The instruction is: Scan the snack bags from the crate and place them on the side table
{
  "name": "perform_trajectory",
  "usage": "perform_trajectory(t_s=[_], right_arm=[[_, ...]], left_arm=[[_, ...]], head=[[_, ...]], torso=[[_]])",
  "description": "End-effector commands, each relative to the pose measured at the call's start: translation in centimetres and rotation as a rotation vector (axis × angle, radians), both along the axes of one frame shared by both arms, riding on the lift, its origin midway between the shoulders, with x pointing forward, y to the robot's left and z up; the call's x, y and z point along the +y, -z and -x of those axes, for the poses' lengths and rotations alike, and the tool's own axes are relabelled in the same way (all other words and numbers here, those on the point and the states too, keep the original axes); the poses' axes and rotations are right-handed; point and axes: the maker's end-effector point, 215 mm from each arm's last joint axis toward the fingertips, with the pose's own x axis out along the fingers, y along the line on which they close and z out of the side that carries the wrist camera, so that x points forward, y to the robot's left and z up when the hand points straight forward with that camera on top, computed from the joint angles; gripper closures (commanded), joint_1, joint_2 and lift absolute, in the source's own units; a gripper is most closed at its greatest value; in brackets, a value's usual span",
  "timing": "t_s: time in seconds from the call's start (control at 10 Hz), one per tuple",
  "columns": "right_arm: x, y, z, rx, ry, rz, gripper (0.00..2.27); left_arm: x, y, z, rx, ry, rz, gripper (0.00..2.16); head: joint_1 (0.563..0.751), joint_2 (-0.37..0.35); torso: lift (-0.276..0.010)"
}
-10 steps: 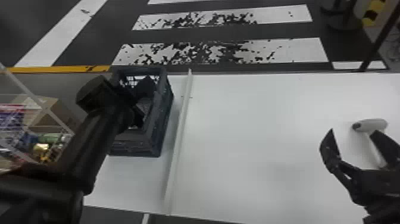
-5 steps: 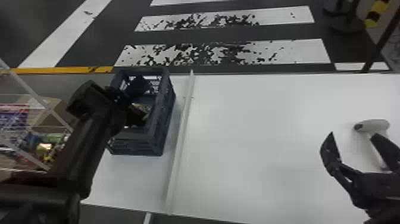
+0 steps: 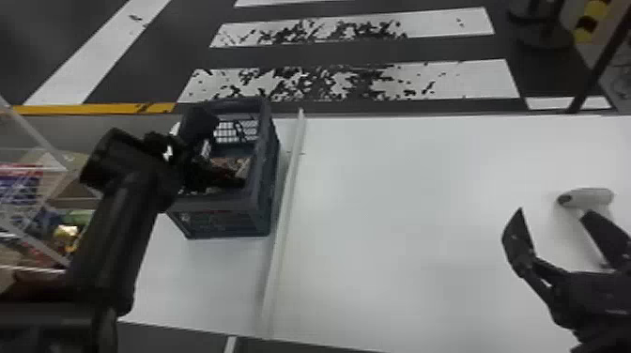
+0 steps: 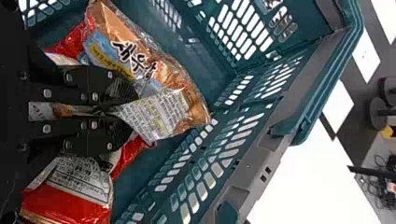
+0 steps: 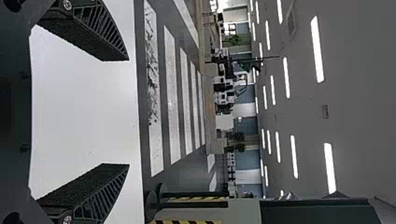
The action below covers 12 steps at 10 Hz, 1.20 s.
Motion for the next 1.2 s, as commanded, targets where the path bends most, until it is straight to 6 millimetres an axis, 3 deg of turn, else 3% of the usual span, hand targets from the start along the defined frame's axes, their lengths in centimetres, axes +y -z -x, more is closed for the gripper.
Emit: perform_trajectory(t_s=[0.0,0.5,1.1], right_arm=[[0.2,0.1,0.0,0.004,-0.004,-0.002,0.06],[0.4,0.4,-0.1,0.012,-0.006,-0.004,0.06],[0.6,0.9,0.0,0.027,-0.009,-0.005,0.06]], left_arm=[[-0.1,-1.0,-0.3,-0.025,0.022,0.028,2.14],[2.0,-4.4,0.6,-0.026,0.050,0.089,2.14],[3.9,-10.8,-0.1,-0.182,-0.033,0.251,2.14]], head=[[0.695,0.160],[0.695,0.175],[0.695,0.203]], torso=[[-0.094],[-0.094],[-0.094]])
